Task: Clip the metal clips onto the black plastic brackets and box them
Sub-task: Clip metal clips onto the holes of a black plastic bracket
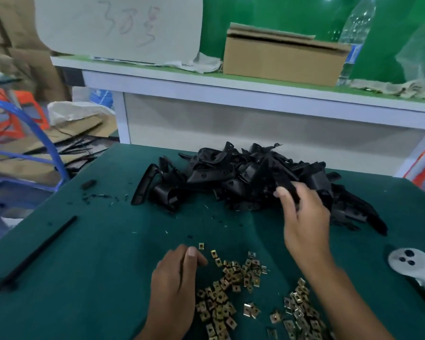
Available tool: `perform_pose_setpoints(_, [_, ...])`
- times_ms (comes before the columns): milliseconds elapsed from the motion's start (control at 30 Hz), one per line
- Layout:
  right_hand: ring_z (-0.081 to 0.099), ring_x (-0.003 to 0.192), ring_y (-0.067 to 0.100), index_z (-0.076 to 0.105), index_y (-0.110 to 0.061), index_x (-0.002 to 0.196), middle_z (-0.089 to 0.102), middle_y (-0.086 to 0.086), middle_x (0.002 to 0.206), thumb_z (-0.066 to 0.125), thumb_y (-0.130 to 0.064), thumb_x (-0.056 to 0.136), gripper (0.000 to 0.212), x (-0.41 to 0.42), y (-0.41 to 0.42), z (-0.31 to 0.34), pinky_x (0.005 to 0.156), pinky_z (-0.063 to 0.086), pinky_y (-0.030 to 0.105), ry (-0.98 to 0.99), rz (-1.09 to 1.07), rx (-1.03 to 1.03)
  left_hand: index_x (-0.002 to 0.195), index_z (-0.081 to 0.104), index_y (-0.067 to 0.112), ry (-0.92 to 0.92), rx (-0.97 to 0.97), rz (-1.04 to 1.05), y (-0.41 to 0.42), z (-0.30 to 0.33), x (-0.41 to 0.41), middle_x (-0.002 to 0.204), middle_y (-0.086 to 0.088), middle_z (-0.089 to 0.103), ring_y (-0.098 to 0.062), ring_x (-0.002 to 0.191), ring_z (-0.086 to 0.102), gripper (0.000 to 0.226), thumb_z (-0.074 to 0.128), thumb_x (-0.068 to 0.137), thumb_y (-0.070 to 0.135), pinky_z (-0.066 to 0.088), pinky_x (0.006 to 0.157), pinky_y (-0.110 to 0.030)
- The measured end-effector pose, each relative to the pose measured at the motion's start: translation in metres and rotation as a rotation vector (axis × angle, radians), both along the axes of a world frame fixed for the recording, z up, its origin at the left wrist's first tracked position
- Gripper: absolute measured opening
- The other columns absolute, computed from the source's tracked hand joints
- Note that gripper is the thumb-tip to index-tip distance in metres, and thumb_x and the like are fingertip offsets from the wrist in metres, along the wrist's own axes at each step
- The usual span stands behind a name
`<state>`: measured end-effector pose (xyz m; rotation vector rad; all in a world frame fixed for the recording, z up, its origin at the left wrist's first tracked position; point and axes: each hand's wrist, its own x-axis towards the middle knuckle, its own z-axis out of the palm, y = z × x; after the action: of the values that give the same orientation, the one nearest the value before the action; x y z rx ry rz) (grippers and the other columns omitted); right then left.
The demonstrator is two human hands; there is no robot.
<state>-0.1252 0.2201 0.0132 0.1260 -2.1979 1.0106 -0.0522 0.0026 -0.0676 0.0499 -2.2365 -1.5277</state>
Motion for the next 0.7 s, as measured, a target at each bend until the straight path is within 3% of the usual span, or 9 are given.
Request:
perform_pose_setpoints(100, [0.047, 0.062, 0.009, 0.069, -0.032, 0.081, 0.053, -0.010, 0.066, 0.049, -0.057, 0.100, 0.037, 0.041, 0.003, 0.021, 0.062, 0.042, 0.018, -0.200, 0.338, -0.580, 0.079, 0.067, 0.035, 0.007, 0.107, 0.038, -0.003, 0.002, 0.000, 0.087, 0.017, 0.066, -0.005, 0.088, 0.062, 0.049, 0.031, 0.095, 0.064, 0.046, 0.073, -0.031])
perform_pose_setpoints(167, [0.044, 0.059, 0.013, 0.069, -0.026, 0.067, 0.045, -0.006, 0.061, 0.059, -0.055, 0.095, 0.040, 0.063, 0.008, 0.026, 0.060, 0.042, 0.025, -0.590, 0.638, -0.804, 0.080, 0.068, 0.035, 0.016, 0.222, 0.013, -0.004, 0.005, 0.000, 0.089, 0.011, 0.069, -0.006, 0.089, 0.063, 0.049, 0.031, 0.092, 0.065, 0.047, 0.075, -0.025])
perform_pose_setpoints(200, [0.044, 0.056, 0.014, 0.067, -0.024, 0.062, 0.045, -0.004, 0.059, 0.063, -0.052, 0.093, 0.042, 0.071, 0.010, 0.024, 0.058, 0.041, 0.025, -0.781, 0.744, -0.807, 0.081, 0.069, 0.035, 0.031, 0.297, -0.033, -0.003, 0.007, 0.000, 0.090, 0.007, 0.070, -0.008, 0.089, 0.064, 0.049, 0.032, 0.093, 0.065, 0.047, 0.077, -0.021])
perform_pose_setpoints(267, [0.042, 0.052, 0.013, 0.063, -0.025, 0.057, 0.046, -0.004, 0.055, 0.060, -0.046, 0.091, 0.040, 0.083, 0.008, 0.014, 0.059, 0.037, 0.025, -1.019, 0.855, -0.663, 0.087, 0.072, 0.031, 0.074, 0.414, -0.171, -0.002, 0.012, 0.002, 0.095, -0.003, 0.071, -0.018, 0.092, 0.065, 0.049, 0.036, 0.095, 0.064, 0.048, 0.082, -0.023])
perform_pose_setpoints(367, [0.040, 0.051, 0.010, 0.064, -0.026, 0.062, 0.050, -0.006, 0.054, 0.058, -0.050, 0.092, 0.038, 0.091, -0.001, -0.005, 0.059, 0.033, 0.021, -1.131, 0.859, -0.480, 0.108, 0.071, 0.029, 0.025, 0.478, -0.464, -0.002, 0.014, 0.009, 0.109, -0.011, 0.073, -0.027, 0.102, 0.067, 0.048, 0.050, 0.092, 0.069, 0.051, 0.086, -0.028])
perform_pose_setpoints(467, [0.046, 0.056, 0.009, 0.068, -0.025, 0.072, 0.059, -0.006, 0.063, 0.059, -0.059, 0.094, 0.042, 0.090, -0.004, -0.019, 0.058, 0.035, 0.020, -1.167, 0.819, -0.447, 0.120, 0.066, 0.034, -0.133, 0.324, -0.620, 0.000, 0.014, 0.013, 0.102, -0.008, 0.075, -0.025, 0.095, 0.071, 0.042, 0.076, 0.083, 0.052, 0.056, 0.082, -0.029])
perform_pose_setpoints(533, [0.058, 0.065, 0.007, 0.071, -0.027, 0.080, 0.069, -0.007, 0.074, 0.048, -0.072, 0.094, 0.052, 0.089, -0.002, -0.028, 0.067, 0.042, 0.020, -1.110, 0.684, -0.399, 0.114, 0.067, 0.035, -0.177, 0.308, -0.580, 0.001, 0.013, 0.012, 0.092, -0.006, 0.075, -0.021, 0.084, 0.073, 0.043, 0.084, 0.075, 0.045, 0.058, 0.074, -0.028])
perform_pose_setpoints(600, [0.064, 0.088, -0.002, 0.071, -0.041, 0.095, 0.072, -0.018, 0.095, 0.032, -0.078, 0.090, 0.054, 0.086, 0.000, -0.041, 0.083, 0.044, 0.022, -0.871, 0.441, -0.219, 0.107, 0.069, 0.034, -0.207, 0.373, -0.554, 0.001, 0.011, 0.010, 0.091, -0.008, 0.075, -0.025, 0.082, 0.074, 0.041, 0.087, 0.071, 0.040, 0.060, 0.071, -0.032])
perform_pose_setpoints(700, [0.042, 0.115, -0.006, 0.057, -0.051, 0.126, 0.050, -0.033, 0.116, 0.031, -0.073, 0.091, 0.048, 0.080, 0.005, -0.055, 0.095, 0.037, 0.021, -0.629, 0.283, 0.403, 0.108, 0.070, 0.037, -0.220, 0.331, -0.568, -0.001, 0.011, 0.008, 0.095, -0.004, 0.075, -0.020, 0.087, 0.075, 0.042, 0.088, 0.071, 0.035, 0.060, 0.072, -0.027])
